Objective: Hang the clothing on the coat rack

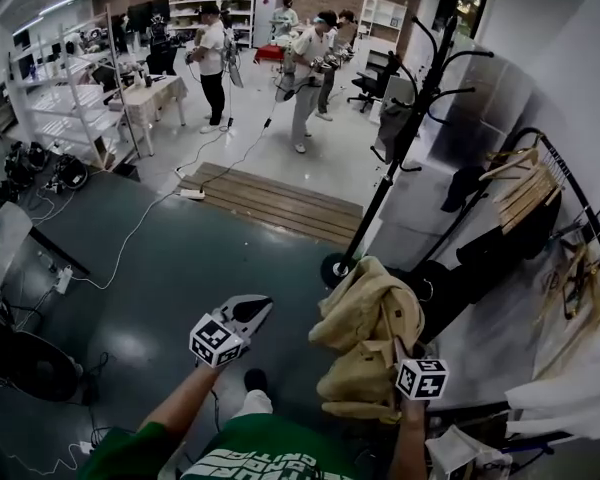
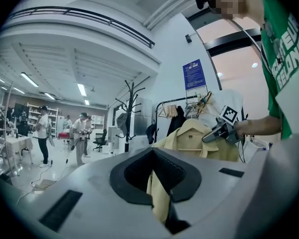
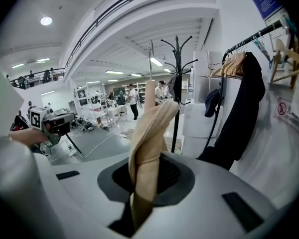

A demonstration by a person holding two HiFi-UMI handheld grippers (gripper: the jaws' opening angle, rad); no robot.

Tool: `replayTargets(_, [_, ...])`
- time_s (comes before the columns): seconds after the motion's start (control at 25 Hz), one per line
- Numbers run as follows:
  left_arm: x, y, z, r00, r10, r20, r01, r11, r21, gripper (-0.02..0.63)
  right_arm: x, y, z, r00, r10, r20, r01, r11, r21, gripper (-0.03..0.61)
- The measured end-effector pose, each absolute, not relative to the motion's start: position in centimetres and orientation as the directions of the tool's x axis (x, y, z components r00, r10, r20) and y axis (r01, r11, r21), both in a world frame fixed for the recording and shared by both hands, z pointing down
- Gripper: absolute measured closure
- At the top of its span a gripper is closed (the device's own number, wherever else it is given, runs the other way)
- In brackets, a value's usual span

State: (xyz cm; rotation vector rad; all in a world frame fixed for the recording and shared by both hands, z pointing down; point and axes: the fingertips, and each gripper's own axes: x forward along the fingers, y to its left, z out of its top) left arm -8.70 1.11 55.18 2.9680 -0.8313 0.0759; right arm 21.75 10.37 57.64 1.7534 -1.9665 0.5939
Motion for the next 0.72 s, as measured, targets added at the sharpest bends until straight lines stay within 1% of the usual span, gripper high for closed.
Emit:
replayTargets(0.16, [-9.1, -2.1, 54.9, 0.858, -0.512, 0.048, -0.514, -0.857, 0.041, 0.611, 21.5, 7.6, 57.0, -0.084, -0.813, 0.576, -0.996, 0.086, -0.023, 0.534])
replayTargets(0.36, [-9.7, -6.1, 54.8, 0.856, -0.513, 0.065, -0.516, -0.856, 0.041, 0.611, 20.8, 4.6, 56.4, -0.067, -0.816, 0.574, -0.998, 0.067, -0.022, 0.534])
replayTargets(0.56, [-9.6, -9.7, 54.6, 0.87, -0.49, 0.055, -0.493, -0.87, 0.037, 0.611, 20.7, 1.1, 56.3, -0.054, -0.818, 0.573, -0.998, 0.054, -0.017, 0.534])
replayTargets(0.72, [-11.0, -12.3, 54.7, 0.876, -0.478, 0.057, -0.481, -0.876, 0.035, 0.611, 19.8, -1.5, 56.7, -0.038, -0.815, 0.578, -0.999, 0.037, -0.014, 0.534])
